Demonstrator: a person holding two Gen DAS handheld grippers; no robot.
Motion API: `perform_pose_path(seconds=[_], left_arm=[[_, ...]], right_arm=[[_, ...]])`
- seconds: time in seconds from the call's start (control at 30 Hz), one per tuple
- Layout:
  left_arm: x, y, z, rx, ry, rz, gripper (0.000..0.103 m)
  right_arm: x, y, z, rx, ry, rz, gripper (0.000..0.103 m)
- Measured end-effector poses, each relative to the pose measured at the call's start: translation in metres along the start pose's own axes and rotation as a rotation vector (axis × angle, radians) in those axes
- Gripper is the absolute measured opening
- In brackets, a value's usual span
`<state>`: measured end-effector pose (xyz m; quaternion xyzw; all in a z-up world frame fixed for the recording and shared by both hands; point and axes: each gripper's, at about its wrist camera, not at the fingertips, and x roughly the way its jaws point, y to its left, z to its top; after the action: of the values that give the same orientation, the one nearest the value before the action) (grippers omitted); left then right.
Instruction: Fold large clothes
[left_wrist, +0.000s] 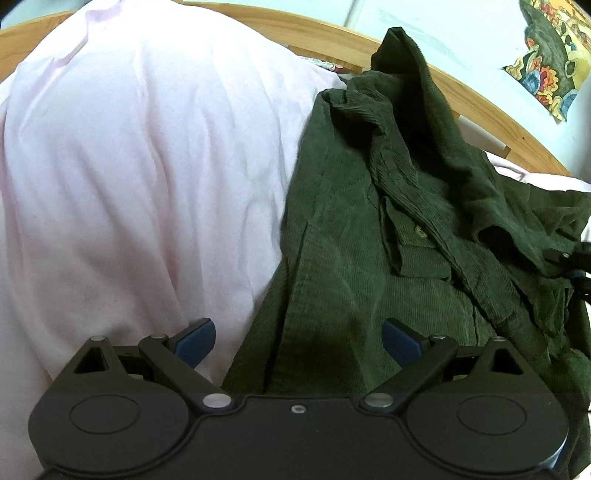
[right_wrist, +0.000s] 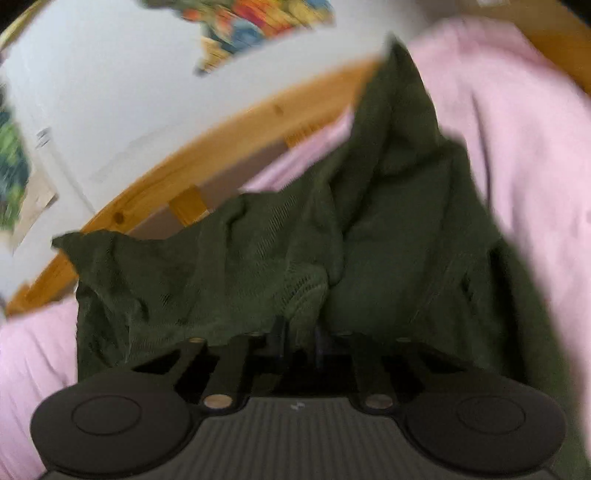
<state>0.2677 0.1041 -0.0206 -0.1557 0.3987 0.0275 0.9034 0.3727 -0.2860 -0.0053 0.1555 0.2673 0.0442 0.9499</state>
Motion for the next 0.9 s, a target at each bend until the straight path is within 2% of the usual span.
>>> perform_pose_path(seconds=[0.07,0.13,0.17,0.2,0.23,0.27,0.33,0.4,0.53,0.67,0.77,0.83,0.9], left_arm=[[0.000,0.001,0.000,-0.007,0.001,-0.003,0.097],[0.000,0.002,0.000,-0.010,0.002,-0.005,0.097],[0.000,0.002,0.000,-0.010,0.003,-0.005,0.097],[0.000,0.002,0.000,-0.010,0.004,-0.004,0.097],[0.000,0.002,0.000,-0.010,0.004,-0.002,0.097],[0.000,0.002,0.000,-0.011,0.005,0.000,0.097],[-0.001,0.002,0.001,-0.019,0.005,0.003,0.097],[-0.002,0.003,0.001,-0.028,0.003,0.000,0.097],[-0.004,0.005,0.002,-0.035,-0.001,-0.001,0.097],[-0.005,0.007,0.003,-0.040,0.001,-0.003,0.097],[-0.005,0.009,0.004,-0.049,0.004,-0.010,0.097],[-0.004,0.011,0.006,-0.057,0.006,-0.018,0.097],[-0.002,0.012,0.007,-0.063,0.013,-0.024,0.097]], right_arm=[[-0.006,0.003,0.001,-0.099,-0.020,-0.040,0.014],[-0.002,0.010,0.000,-0.196,0.018,-0.069,0.019],[-0.003,0.016,-0.001,-0.230,0.014,-0.109,0.034],[-0.010,0.025,-0.001,-0.262,-0.031,-0.155,0.039],[-0.014,0.035,-0.001,-0.287,-0.078,-0.167,0.054],[-0.017,0.045,0.002,-0.309,-0.128,-0.166,0.063],[-0.013,0.072,0.012,-0.356,-0.185,-0.130,0.064],[0.006,0.102,0.021,-0.380,-0.188,-0.071,0.064],[0.070,0.164,0.043,-0.337,-0.197,0.031,0.064],[0.118,0.222,0.049,-0.362,-0.238,0.038,0.064],[0.144,0.262,0.027,-0.520,-0.210,0.054,0.063],[0.155,0.281,-0.006,-0.679,-0.201,0.055,0.062],[0.161,0.286,-0.034,-0.777,-0.215,0.015,0.061]])
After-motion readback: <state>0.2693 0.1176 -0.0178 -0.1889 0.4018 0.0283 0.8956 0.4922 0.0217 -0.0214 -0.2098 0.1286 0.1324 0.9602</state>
